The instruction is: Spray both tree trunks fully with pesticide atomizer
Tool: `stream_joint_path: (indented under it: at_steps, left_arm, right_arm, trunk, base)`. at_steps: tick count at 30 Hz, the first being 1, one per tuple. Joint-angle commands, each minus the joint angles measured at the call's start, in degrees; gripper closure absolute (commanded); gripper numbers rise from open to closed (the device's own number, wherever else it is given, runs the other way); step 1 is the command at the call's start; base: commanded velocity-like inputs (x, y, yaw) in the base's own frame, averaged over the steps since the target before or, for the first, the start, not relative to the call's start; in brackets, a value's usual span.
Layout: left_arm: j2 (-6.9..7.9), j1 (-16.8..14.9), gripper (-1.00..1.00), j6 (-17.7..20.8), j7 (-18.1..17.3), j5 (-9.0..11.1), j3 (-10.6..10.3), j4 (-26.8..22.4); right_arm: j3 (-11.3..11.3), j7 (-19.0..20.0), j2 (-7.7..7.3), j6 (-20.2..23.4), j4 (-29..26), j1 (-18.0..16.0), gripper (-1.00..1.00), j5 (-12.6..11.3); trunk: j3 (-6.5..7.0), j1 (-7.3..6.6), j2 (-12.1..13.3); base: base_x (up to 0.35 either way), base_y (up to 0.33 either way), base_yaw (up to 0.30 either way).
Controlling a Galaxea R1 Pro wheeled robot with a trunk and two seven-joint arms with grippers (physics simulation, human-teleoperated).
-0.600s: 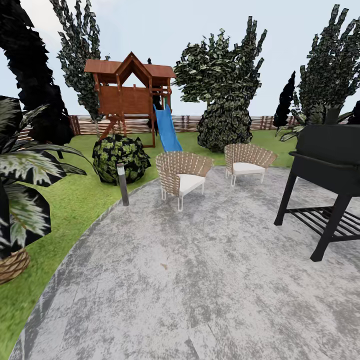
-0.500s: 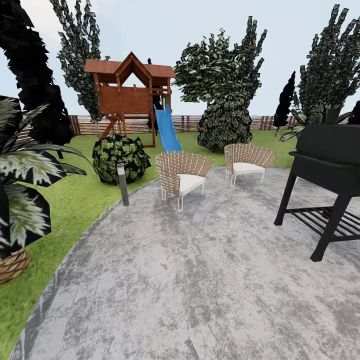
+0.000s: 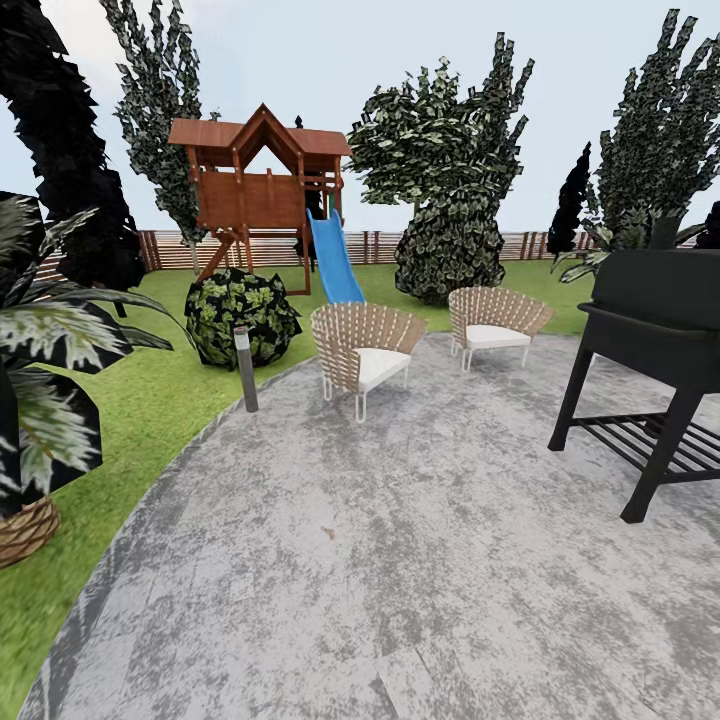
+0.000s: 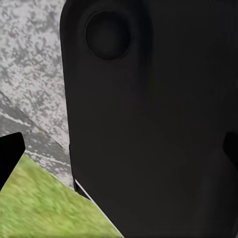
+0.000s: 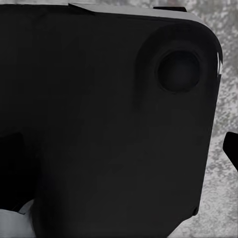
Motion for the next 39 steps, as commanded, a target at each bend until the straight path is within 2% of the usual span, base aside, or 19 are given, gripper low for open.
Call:
stream_joint_path:
  at_steps: [1, 7, 16, 17, 22, 26, 30, 36, 39]
  left_arm:
    - [0.0, 0.0, -1.0, 0.0, 0.0, 0.01, 0.0, -0.01]
    - [0.49, -0.14, -1.0, -0.85, 0.06, -0.06, -0.13, -0.8]
    - [1.48, -1.31, -1.0, -3.73, 1.08, -0.07, 0.11, -1.78]
    - [1.47, -1.69, -1.0, -13.88, 1.53, -0.15, 0.17, -4.09]
    - [1.4, -2.51, -1.0, -14.92, 5.05, -0.48, 0.19, -13.28]
    - [1.4, -4.11, -1.0, -15.08, 6.13, -0.74, 0.16, -17.16]
    - [1.39, -8.0, -1.0, -15.12, 6.43, -0.83, -0.05, -18.2]
    - [1.42, -11.95, -1.0, -15.14, 6.43, -0.85, -0.16, -18.4]
    - [1.35, -12.64, -1.0, -15.14, 6.42, -0.86, -0.21, -18.32]
  right_arm:
    - [-0.01, -0.01, 0.01, 0.0, 0.0, 0.0, -1.0, 0.0]
    - [-0.24, -0.2, -0.59, -0.04, -0.04, 0.03, -1.0, 0.01]
    - [-0.31, -0.39, -3.42, -1.89, -2.73, -0.02, -1.0, 0.06]
    - [-0.31, -0.39, -5.56, -3.72, -8.69, -0.02, -1.0, 0.07]
    - [-0.33, -0.4, -8.83, -8.37, -15.9, -0.1, -1.0, 0.01]
    - [-0.38, -0.4, -9.4, -13.11, -18.98, -0.14, -1.0, -0.05]
    - [-0.41, -0.45, -9.52, -16.74, -23.81, -0.5, -1.0, -0.09]
    - [-0.47, -0.46, -9.56, -17.7, -30.23, -2.15, -1.0, -0.12]
    - [-0.48, -0.43, -9.56, -17.8, -31.35, -2.64, -1.0, -0.13]
  trunk:
    - [0.0, 0.0, 0.0]
    - [0.0, 0.0, 0.0]
    - [0.0, 0.0, 0.0]
    - [0.0, 0.0, 0.0]
    - [0.0, 0.0, 0.0]
    - [0.0, 0.0, 0.0]
    - [0.0, 0.0, 0.0]
    - [0.0, 0.0, 0.0]
    - [0.0, 0.0, 0.0]
  base:
    - [0.0, 0.0, 0.0]
    - [0.0, 0.0, 0.0]
    - [0.0, 0.0, 0.0]
    - [0.0, 0.0, 0.0]
    - [0.0, 0.0, 0.0]
    - [0.0, 0.0, 0.0]
    - [0.0, 0.0, 0.0]
    - [0.0, 0.0, 0.0]
    - [0.0, 0.0, 0.0]
